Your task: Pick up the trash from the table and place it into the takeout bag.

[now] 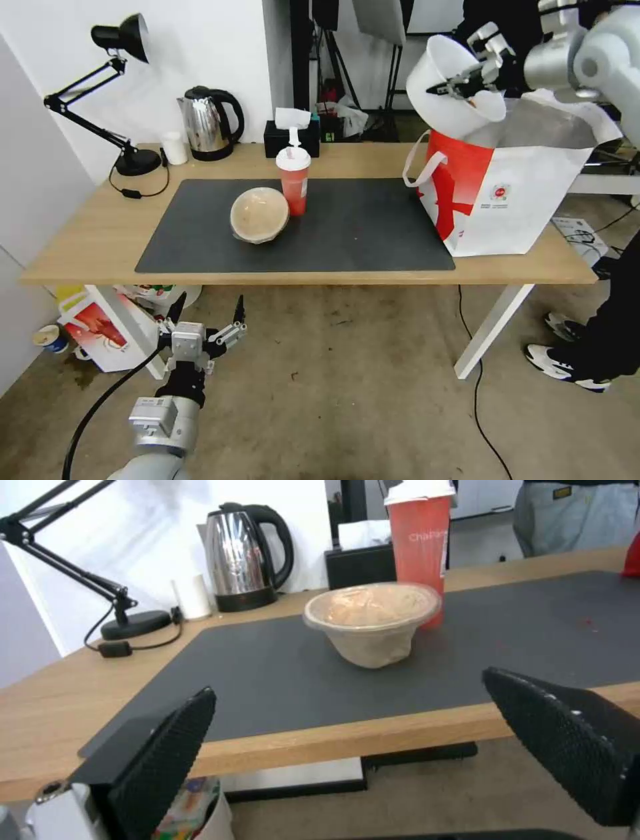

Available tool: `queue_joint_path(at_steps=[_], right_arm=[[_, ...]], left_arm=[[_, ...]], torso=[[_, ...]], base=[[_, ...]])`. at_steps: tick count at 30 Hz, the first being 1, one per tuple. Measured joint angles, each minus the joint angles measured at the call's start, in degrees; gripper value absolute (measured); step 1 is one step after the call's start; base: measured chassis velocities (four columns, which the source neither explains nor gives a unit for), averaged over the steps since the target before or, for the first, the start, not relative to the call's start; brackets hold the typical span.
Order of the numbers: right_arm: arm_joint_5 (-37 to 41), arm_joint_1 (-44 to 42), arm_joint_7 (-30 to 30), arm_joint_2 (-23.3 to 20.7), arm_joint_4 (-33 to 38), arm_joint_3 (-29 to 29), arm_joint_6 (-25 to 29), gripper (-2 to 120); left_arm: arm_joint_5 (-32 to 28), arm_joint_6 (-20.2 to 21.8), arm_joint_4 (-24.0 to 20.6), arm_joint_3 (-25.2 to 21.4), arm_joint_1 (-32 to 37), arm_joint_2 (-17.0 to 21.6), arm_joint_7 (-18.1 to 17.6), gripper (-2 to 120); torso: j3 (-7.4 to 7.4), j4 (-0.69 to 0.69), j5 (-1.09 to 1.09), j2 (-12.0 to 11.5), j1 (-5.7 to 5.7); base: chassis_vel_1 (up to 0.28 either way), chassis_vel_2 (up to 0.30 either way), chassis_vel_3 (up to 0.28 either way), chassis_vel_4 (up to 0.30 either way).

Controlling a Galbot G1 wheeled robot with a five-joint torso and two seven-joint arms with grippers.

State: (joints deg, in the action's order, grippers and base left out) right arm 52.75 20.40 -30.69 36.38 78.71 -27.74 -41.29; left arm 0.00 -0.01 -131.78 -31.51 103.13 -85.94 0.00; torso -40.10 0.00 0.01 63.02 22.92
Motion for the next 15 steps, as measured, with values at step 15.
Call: queue_joint_path(at_steps=[15], right_arm=[[-0.42,-7.74,0.03,-3.15,-1.18,8.19,-0.01,0]], left_arm=[[0.0,0.0,0.0,0.0,0.0,0.0,0.0,100]], torso=[[0.0,0.0,-0.01,0.0,0.0]], base=[[0.0,0.0,0.0,0.0]])
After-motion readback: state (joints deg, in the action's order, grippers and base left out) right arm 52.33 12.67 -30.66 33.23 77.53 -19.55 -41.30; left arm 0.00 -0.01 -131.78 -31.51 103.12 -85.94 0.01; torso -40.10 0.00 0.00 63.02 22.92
